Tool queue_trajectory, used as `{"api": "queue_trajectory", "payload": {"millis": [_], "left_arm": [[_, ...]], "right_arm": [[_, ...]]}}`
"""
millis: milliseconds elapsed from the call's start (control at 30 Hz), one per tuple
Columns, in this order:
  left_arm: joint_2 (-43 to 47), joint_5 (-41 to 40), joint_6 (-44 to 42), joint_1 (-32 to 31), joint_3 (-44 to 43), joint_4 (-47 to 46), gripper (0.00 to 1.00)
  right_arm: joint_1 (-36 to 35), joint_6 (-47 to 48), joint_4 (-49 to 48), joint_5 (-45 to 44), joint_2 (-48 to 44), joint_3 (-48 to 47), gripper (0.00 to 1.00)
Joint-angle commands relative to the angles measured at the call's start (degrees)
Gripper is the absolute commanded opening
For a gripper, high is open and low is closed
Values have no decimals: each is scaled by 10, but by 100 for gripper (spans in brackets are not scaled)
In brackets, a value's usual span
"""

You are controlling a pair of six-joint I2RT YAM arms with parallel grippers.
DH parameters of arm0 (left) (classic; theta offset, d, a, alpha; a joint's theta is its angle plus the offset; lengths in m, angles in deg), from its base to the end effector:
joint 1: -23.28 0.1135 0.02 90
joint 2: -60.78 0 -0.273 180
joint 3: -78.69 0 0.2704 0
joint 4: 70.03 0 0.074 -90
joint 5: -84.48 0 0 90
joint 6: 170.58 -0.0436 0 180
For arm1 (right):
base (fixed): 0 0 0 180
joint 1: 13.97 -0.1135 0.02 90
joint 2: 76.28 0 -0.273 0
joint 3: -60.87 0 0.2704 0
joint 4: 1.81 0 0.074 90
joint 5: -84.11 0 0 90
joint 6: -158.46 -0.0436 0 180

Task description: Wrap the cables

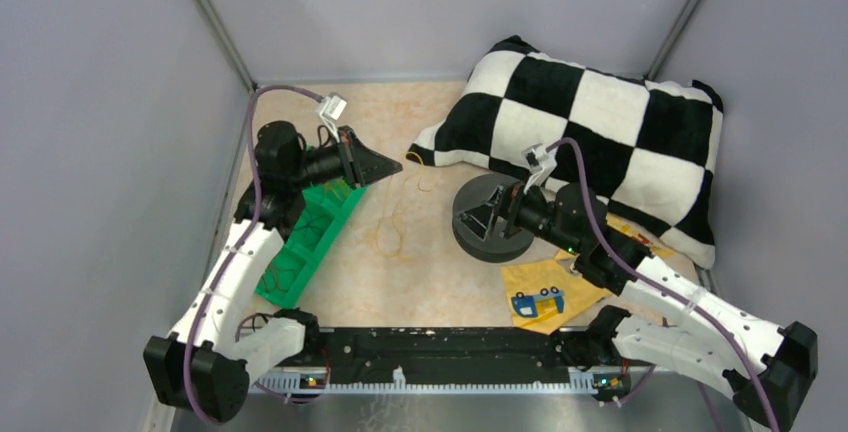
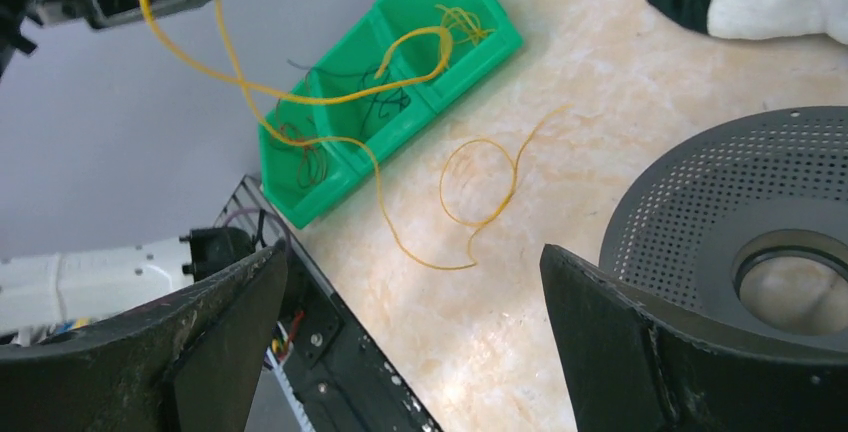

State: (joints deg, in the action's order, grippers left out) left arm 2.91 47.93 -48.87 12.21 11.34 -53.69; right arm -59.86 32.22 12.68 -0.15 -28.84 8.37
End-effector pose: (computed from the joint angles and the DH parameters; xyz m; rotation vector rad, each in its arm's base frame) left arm 0.2296 -0.0806 0.3773 0.4340 1.7744 -1.3215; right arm 0.1503 0.1614 0.3192 -0.2370 1.8605 1.1142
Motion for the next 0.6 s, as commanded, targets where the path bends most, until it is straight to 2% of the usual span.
{"api": "queue_trajectory", "payload": {"millis": [0, 67, 133, 300, 400, 567], "left_arm": [[-29, -93, 19, -57, -61, 38, 0], [-54, -136, 20, -78, -94, 93, 0], [-65, -147, 52, -83, -98, 94, 0], [-45, -123, 183, -84, -40, -25, 0], [-38, -135, 187, -84, -58, -2, 0], [-31, -148, 194, -84, -69, 13, 0]], "right_arm": [[-33, 58, -87, 13, -7, 17, 96], [-66, 94, -126, -9, -11, 37, 95], [-80, 101, -174, -30, -12, 63, 94], [-84, 47, -324, -97, -4, 140, 90], [-84, 20, -365, -136, 19, 147, 89], [-84, -14, -436, -127, 92, 119, 91]]}}
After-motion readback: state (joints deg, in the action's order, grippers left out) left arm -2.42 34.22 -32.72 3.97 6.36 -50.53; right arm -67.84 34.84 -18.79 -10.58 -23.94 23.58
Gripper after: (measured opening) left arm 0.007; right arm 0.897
